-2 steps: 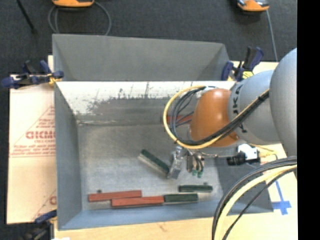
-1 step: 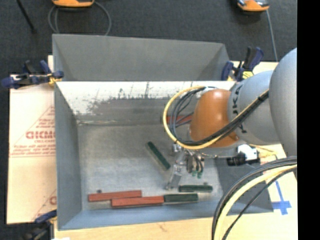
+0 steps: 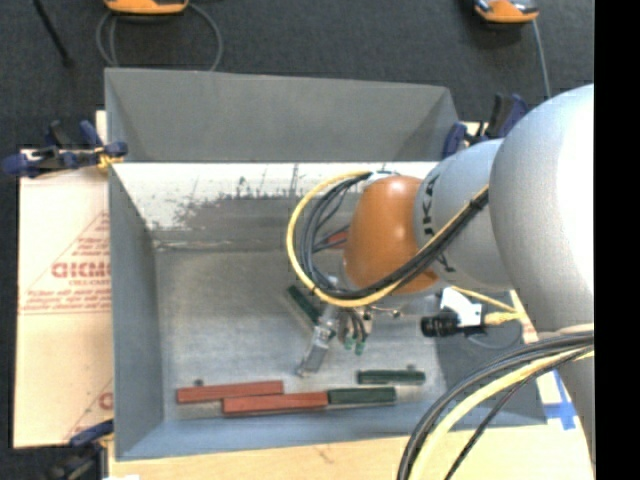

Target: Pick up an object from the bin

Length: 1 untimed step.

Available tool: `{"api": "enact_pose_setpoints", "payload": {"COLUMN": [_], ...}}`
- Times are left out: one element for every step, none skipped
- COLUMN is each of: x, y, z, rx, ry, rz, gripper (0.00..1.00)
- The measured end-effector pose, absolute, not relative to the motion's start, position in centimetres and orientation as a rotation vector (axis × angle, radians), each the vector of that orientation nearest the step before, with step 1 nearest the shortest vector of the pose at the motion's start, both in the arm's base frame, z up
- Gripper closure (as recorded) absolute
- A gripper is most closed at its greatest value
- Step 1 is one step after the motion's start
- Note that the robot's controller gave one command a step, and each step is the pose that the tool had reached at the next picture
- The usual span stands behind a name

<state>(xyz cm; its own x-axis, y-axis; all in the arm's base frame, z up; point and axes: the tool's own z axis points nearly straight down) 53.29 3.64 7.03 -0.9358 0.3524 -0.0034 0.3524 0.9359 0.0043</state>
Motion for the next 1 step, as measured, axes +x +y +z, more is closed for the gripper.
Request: {"api": "enact_pose_setpoints", "payload": {"x": [57.66], "y": [-0.27], "z": [7.10], "rx": [0.643], "ry": [3.068], "rz": [0.001], "gripper": [0.00]}}
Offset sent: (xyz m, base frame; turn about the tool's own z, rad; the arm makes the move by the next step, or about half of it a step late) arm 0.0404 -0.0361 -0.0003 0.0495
